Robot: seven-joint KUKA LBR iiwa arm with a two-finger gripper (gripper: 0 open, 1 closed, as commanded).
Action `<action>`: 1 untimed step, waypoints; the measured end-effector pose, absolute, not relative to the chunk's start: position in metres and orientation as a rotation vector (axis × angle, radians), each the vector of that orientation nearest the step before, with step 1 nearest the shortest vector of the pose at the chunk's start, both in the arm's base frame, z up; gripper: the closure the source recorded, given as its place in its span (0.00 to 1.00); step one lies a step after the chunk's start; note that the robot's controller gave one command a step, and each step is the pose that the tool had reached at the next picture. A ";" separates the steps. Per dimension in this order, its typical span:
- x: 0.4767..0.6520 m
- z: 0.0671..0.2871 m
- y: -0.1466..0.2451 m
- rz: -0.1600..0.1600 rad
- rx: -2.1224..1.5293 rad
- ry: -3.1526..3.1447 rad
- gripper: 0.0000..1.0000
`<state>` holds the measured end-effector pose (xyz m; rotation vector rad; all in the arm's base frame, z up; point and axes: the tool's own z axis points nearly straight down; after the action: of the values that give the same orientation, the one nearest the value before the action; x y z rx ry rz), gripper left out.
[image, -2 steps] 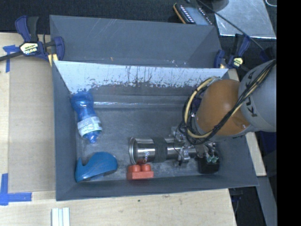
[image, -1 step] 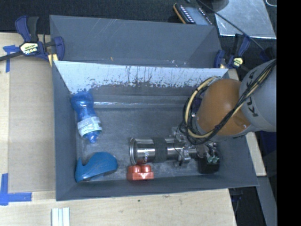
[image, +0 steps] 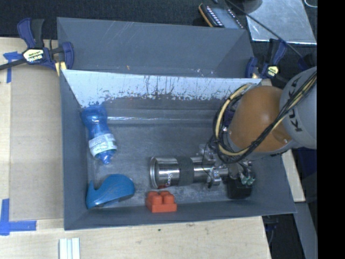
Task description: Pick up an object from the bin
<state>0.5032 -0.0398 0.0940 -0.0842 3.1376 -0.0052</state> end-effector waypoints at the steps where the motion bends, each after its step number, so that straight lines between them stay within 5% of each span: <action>1: 0.506 0.111 -0.040 -0.007 -0.084 3.128 1.00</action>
Offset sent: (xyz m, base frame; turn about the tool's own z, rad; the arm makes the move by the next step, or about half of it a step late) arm 0.0000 -0.0001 0.0433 0.0000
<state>0.5056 -0.0401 0.1114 -0.0839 3.1285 -0.0072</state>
